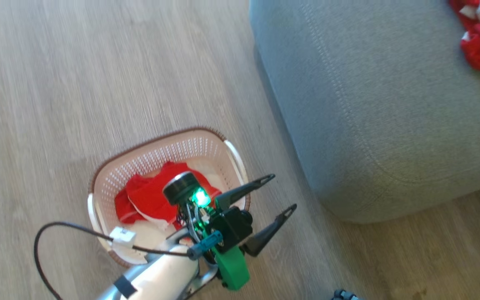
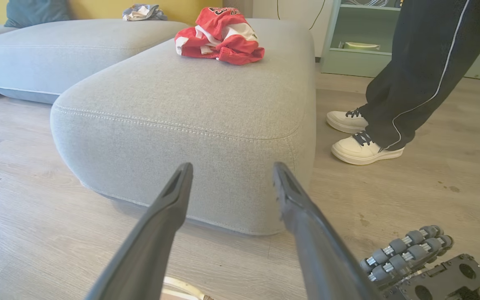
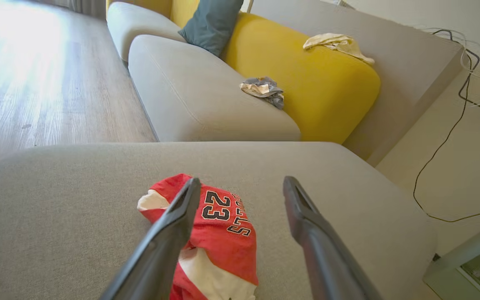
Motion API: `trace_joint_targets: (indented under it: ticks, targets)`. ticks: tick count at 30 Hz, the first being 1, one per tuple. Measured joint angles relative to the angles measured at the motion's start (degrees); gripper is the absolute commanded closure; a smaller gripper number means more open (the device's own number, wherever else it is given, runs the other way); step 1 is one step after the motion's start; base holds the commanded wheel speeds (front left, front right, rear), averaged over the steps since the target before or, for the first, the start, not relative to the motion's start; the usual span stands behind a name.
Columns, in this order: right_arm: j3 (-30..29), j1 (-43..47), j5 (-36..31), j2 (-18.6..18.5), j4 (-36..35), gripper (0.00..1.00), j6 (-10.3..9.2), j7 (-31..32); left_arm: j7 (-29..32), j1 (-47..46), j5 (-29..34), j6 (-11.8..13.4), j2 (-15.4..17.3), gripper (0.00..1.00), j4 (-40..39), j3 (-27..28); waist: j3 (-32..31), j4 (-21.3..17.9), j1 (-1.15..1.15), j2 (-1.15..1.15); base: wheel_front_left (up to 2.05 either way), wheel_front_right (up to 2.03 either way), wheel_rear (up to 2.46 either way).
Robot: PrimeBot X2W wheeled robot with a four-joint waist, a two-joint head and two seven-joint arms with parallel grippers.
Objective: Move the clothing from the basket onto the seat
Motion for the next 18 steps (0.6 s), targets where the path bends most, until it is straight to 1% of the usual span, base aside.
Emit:
trace_joint_targets:
  ticks: [2,6,8,11,15,18]
  targets:
    - [2.5,2.4,1.9,0.0,-3.5,0.00,0.00,-0.1,0.0,1.3,0.0,0.0,-0.4,0.00,0.1,0.2,-1.5,-0.5,0.00,0.00,0.00,0.00,0.00]
    - [6.0,9.0,7.7,-0.3,-14.5,0.00,0.00,-0.1,0.0,3.5,0.6,0.0,-0.8,0.00,0.6,0.2,-4.2,-1.6,0.00,0.00,0.00,0.00,0.00]
    - [7.0,13.0,10.5,-1.2,-19.7,0.00,0.00,-0.1,0.0,3.6,1.4,0.0,-1.3,0.00,1.0,0.5,-5.4,-2.0,0.00,0.00,0.00,0.00,0.00]
    - [7.3,19.7,13.5,-2.4,-27.2,0.00,0.00,-0.1,0.0,3.8,1.5,0.0,-2.7,0.00,1.0,2.5,-7.0,-2.5,0.00,0.00,0.00,0.00,0.00]
    - [7.6,27.9,13.7,-2.7,-36.7,0.00,0.00,-0.1,0.0,5.0,2.0,0.0,-3.4,0.00,0.9,3.0,-8.5,-3.0,0.00,0.00,0.00,0.00,0.00]
    - [7.2,33.3,13.3,-1.6,-43.2,0.00,0.00,-0.1,0.0,6.2,2.1,0.0,-3.7,0.00,1.0,3.0,-9.3,-3.1,0.00,0.00,0.00,0.00,0.00]
